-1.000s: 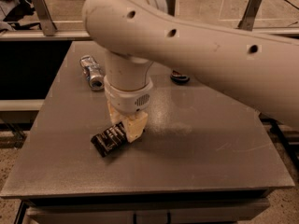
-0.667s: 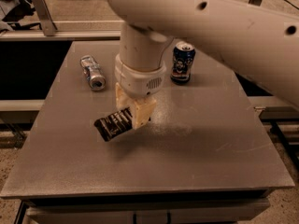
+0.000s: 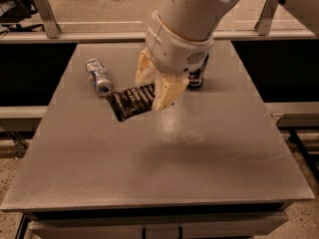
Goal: Pick rxbar chocolate
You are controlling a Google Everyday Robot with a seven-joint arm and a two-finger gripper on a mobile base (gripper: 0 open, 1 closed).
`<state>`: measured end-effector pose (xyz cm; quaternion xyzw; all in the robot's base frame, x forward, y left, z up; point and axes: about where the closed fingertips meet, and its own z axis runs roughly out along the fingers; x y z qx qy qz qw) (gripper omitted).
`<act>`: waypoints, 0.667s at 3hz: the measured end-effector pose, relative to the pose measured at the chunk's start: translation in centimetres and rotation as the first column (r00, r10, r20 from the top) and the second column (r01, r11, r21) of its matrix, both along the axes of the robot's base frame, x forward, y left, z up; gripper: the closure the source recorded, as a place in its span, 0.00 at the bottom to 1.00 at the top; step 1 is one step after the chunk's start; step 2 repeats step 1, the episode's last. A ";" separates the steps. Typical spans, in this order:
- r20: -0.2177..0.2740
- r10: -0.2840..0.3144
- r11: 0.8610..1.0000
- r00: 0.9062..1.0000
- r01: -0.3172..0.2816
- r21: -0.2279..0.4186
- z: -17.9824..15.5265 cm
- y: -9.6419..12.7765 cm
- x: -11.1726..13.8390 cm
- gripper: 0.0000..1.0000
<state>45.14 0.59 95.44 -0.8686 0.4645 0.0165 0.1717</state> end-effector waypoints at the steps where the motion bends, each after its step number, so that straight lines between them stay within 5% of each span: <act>1: 0.000 0.000 1.000 1.000 0.000 0.000 0.0 0.0 0.0 1.00; 2: 0.000 0.000 1.000 1.000 0.000 0.000 0.0 0.0 0.0 1.00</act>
Offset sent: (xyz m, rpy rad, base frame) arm 0.0000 0.0000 0.0000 0.0000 0.0000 0.0000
